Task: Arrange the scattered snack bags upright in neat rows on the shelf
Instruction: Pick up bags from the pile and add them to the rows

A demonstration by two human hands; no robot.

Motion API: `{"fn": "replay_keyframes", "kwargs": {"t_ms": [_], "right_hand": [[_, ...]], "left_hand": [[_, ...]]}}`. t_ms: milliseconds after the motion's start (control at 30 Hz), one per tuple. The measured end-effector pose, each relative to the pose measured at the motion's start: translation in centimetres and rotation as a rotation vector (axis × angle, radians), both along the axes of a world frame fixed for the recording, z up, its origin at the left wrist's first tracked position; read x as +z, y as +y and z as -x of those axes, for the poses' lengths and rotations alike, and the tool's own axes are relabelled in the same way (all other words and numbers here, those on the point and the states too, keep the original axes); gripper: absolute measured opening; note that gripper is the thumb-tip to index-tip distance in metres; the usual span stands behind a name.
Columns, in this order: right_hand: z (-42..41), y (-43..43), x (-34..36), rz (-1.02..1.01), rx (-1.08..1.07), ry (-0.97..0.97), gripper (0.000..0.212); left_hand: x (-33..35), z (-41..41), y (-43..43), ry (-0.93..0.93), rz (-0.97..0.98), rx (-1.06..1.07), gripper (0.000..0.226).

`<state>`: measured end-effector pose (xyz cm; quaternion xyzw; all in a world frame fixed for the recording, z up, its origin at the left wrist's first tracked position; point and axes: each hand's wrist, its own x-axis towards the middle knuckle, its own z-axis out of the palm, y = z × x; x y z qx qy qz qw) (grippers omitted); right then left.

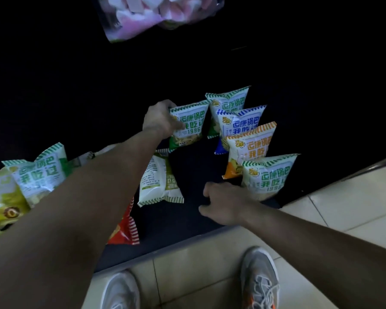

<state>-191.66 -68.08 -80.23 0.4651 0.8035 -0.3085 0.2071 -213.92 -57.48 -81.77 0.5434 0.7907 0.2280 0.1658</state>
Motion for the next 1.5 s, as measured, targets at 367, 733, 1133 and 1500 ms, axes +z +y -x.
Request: {"fn": "replay_keyframes", "kwargs": {"t_ms": [367, 733, 1133, 1500], "right_hand": [[1.0, 0.5, -0.7, 0.029, -0.024, 0.006, 0.047], [7.0, 0.4, 0.1, -0.133, 0.118, 0.234, 0.068], [12.1, -2.9, -7.1, -0.402, 0.226, 0.159, 0.113], [13.2, -0.1, -4.0, -0.387, 0.114, 0.492, 0.054]], "left_hand": [[0.8, -0.8, 0.0, 0.372, -0.053, 0.149, 0.069], [7.2, 6.9, -16.8, 0.258, 0.402, -0.216, 0.061], [4.6, 14.6, -23.8, 0.053, 0.275, 0.001, 0.054], [3.8, 14.5, -23.2, -0.055, 0.205, 0.016, 0.051]]}}
